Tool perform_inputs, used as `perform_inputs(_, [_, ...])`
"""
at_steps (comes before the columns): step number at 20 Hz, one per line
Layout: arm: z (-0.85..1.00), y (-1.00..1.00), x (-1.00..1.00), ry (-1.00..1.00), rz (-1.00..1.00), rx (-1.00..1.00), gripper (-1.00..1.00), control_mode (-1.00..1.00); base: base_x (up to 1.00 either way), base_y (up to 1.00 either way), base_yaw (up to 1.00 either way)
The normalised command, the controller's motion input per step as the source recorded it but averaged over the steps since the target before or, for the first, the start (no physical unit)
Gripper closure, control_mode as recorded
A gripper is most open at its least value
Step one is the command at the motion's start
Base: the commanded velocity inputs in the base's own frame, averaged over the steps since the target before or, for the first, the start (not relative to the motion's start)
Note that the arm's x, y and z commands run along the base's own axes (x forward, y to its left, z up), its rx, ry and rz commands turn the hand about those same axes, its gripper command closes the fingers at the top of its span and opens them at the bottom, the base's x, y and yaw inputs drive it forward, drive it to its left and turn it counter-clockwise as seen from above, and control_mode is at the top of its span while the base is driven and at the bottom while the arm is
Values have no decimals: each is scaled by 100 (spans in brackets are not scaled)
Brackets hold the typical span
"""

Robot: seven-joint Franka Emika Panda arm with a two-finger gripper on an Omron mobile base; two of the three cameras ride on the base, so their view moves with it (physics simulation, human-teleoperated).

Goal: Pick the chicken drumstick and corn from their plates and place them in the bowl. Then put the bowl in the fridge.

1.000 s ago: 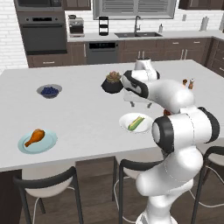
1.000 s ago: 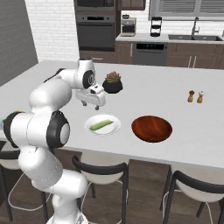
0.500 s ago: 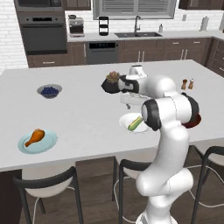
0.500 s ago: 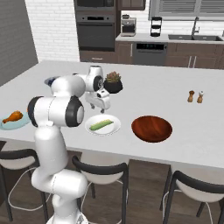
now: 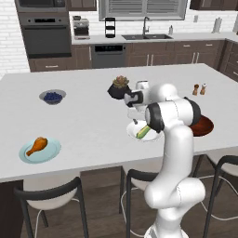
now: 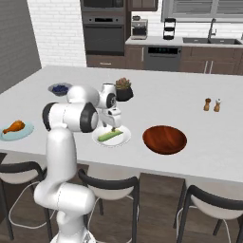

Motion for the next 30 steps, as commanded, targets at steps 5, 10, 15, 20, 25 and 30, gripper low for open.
perform_inputs(5, [-50, -14, -39, 1, -11, 1, -100, -100, 0, 0, 0])
perform_inputs(10, [-30, 0, -16, -3, -4, 0, -100, -100, 0, 0, 0])
perform_inputs(15, [-22, 0, 0, 0, 0, 3, 100, -100, 0, 0, 0])
perform_inputs(20, [-14, 0, 0, 0, 0, 3, 100, -100, 0, 0, 0])
perform_inputs(25, [20, -6, 0, -6, -2, -1, 100, -100, 0, 0, 0])
perform_inputs(30, [90, -58, -18, -9, -1, 0, 100, -100, 0, 0, 0])
